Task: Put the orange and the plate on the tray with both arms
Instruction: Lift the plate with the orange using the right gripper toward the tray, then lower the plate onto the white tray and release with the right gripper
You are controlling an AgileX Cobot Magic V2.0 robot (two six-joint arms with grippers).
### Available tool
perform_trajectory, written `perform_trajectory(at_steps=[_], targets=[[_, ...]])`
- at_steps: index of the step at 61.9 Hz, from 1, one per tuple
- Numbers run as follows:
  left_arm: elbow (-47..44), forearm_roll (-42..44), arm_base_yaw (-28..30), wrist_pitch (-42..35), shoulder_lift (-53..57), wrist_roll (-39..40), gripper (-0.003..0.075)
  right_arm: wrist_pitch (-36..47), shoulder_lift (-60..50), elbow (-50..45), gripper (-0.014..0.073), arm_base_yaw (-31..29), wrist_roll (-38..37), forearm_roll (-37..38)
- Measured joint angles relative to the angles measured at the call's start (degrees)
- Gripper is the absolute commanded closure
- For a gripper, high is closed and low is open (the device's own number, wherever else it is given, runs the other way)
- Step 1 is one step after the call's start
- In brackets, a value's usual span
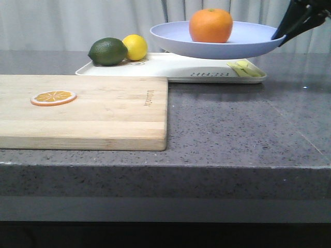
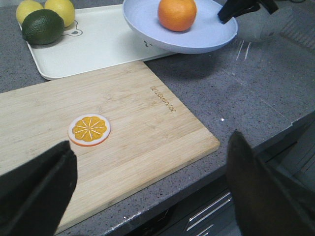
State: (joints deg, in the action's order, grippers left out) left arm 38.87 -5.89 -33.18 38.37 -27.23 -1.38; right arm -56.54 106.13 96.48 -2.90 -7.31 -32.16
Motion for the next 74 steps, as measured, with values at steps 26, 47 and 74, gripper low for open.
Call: perform_trajectory(at_steps=[26,47,74], targets=[[0.0,0.0,0.0,0.0,0.0,0.0,0.012,-2.67,18.26,24.79,0.066,4.59,-11.73,6.43],[0.0,0.0,0.0,0.0,0.0,0.0,0.012,-3.37,23.83,31.25,0.066,5.37,-13.63,8.65],[0.0,0.0,0.0,0.0,0.0,0.0,0.012,-3.52,23.83,31.34,0.066,5.39,-13.76,8.87]])
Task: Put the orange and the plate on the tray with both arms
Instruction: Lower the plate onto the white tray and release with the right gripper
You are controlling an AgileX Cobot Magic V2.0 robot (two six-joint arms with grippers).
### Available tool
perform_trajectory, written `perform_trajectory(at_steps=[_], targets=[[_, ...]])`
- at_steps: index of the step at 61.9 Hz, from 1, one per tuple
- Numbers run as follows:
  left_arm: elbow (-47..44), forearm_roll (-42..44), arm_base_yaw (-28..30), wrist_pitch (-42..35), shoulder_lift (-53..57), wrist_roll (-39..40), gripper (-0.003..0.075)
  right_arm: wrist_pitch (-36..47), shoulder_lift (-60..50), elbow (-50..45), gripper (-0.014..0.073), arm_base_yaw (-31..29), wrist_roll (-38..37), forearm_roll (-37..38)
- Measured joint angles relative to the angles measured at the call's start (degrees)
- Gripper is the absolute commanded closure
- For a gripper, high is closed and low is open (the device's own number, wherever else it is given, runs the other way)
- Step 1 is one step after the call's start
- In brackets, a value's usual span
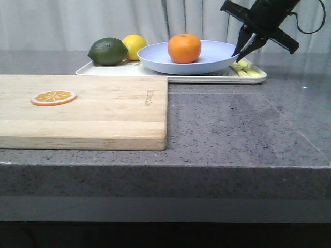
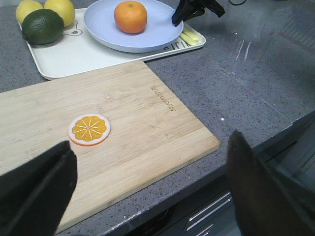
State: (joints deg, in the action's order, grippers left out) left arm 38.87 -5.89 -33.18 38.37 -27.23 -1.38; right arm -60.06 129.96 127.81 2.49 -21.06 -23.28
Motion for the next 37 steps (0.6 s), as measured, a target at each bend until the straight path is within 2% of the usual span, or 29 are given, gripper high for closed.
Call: perform_trajectory(at_steps=[25,28,37], targets=[[-0.1,0.0,0.0,0.0,0.0,0.0,0.012,-0.47,1.56,0.04,0.0643,0.64,-0.22,-0.22],[-0.1,0.0,0.0,0.0,0.0,0.0,0.012,-0.47,1.84,0.04,0.0604,0.64,-0.22,-0.71],[-0.1,0.0,0.0,0.0,0.0,0.0,0.012,-0.09,1.81,0.13,0.0358,0.64,-0.22,-1.22]])
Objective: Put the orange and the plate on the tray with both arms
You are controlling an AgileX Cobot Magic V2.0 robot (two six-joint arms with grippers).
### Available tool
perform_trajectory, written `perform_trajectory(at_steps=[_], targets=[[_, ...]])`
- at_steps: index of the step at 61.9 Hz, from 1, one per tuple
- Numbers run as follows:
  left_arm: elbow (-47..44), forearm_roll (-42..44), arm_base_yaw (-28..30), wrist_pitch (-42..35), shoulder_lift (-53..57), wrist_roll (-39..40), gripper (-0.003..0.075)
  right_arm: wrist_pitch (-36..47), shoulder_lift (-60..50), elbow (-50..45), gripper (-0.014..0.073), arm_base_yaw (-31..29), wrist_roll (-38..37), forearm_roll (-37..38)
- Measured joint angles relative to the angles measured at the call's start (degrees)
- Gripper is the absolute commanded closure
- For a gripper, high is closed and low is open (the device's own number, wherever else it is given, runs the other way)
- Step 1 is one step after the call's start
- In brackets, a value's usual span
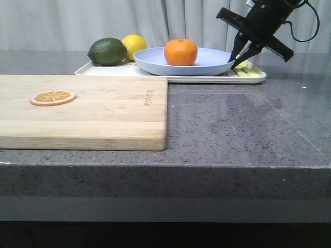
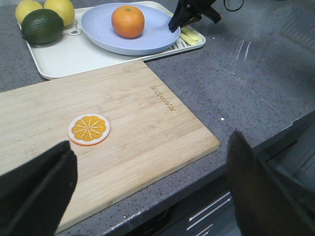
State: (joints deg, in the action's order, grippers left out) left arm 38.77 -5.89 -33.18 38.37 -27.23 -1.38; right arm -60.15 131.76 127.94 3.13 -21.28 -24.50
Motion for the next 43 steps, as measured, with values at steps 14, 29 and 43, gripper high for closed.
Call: perform_trajectory(at_steps=[14,29,43], targets=[[0.0,0.0,0.0,0.0,0.0,0.0,0.012,0.48,0.14,0.0,0.0179,0.13,0.0,-0.77],[0.0,0.0,0.0,0.0,0.0,0.0,0.012,0.17,-2.68,0.13,0.0179,0.16,0.0,-0.86],[0.0,0.0,0.0,0.0,0.0,0.0,0.012,-0.34,-10.94,0.13,0.0179,0.16,9.12,-0.76]])
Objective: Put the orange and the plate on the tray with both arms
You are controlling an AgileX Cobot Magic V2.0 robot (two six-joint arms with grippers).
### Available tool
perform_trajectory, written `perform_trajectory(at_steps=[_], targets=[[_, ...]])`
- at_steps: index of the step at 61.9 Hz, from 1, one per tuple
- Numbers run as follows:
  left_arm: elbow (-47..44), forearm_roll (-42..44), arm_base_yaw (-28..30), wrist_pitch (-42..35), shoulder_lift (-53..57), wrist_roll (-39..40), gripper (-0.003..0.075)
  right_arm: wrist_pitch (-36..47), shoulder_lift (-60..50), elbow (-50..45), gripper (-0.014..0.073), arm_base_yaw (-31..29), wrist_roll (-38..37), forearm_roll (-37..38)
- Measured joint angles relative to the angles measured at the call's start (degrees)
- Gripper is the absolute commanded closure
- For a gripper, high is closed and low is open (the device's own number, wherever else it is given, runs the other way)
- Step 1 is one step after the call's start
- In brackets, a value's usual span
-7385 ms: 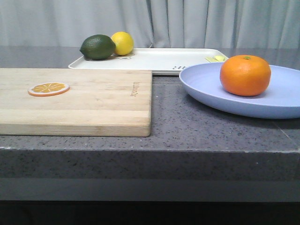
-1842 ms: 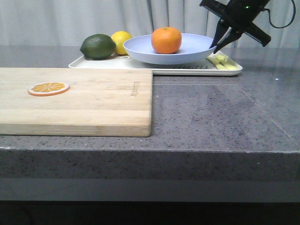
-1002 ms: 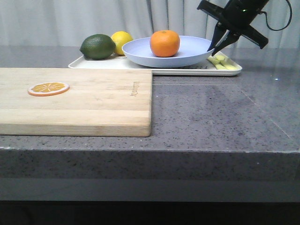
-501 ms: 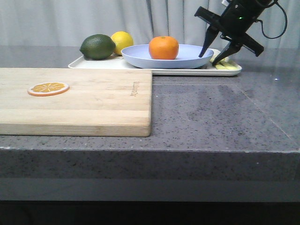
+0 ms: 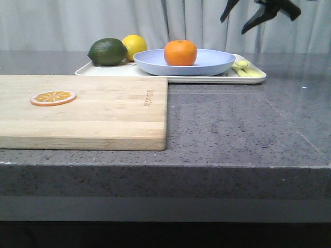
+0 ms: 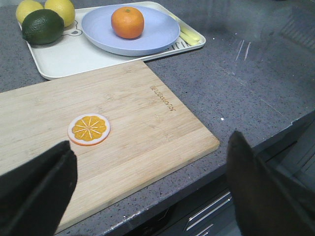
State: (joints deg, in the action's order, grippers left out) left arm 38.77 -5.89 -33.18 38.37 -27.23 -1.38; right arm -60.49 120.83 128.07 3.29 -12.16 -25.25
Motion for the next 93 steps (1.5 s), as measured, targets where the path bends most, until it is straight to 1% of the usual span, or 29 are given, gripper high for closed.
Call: perform_trajectory(at_steps=[9,13,18,26,36,45,53,68,81,93], targets=[[0.0,0.0,0.0,0.0,0.0,0.0,0.012,-1.01,-7.04,0.0,0.0179,0.0,8.62,2.06],[0.0,0.0,0.0,0.0,0.0,0.0,0.012,-1.65,-10.51,-0.43,0.0179,0.0,10.65,4.02],[0.0,0.0,0.0,0.0,0.0,0.0,0.012,-1.8,-16.4,-3.2,0.0179,0.0,12.67,6.36],[0.0,0.0,0.0,0.0,0.0,0.0,0.012,-1.4,-27.09,-13.19,0.0179,0.0,16.91,7.66],[0.0,0.0,0.0,0.0,0.0,0.0,0.012,3.02,-41.06,-29.79,0.0179,0.0,21.75,8.89],[0.0,0.0,0.0,0.0,0.0,0.0,0.012,6.42,-53.5,-43.62,0.0179,0.0,22.21,12.92],[0.0,0.0,0.0,0.0,0.0,0.0,0.012,6.19,-63.79,-54.34,0.0179,0.0,22.23,17.39],[0.0,0.0,0.0,0.0,0.0,0.0,0.012,5.35,-81.58,-70.54,0.0179,0.0,19.95,19.07],[0.0,0.0,0.0,0.0,0.0,0.0,0.012,3.76,-95.87,-80.06,0.0179,0.0,15.65,19.2],[0.0,0.0,0.0,0.0,0.0,0.0,0.012,3.0,-105.57,-84.17,0.0179,0.0,14.25,19.42]])
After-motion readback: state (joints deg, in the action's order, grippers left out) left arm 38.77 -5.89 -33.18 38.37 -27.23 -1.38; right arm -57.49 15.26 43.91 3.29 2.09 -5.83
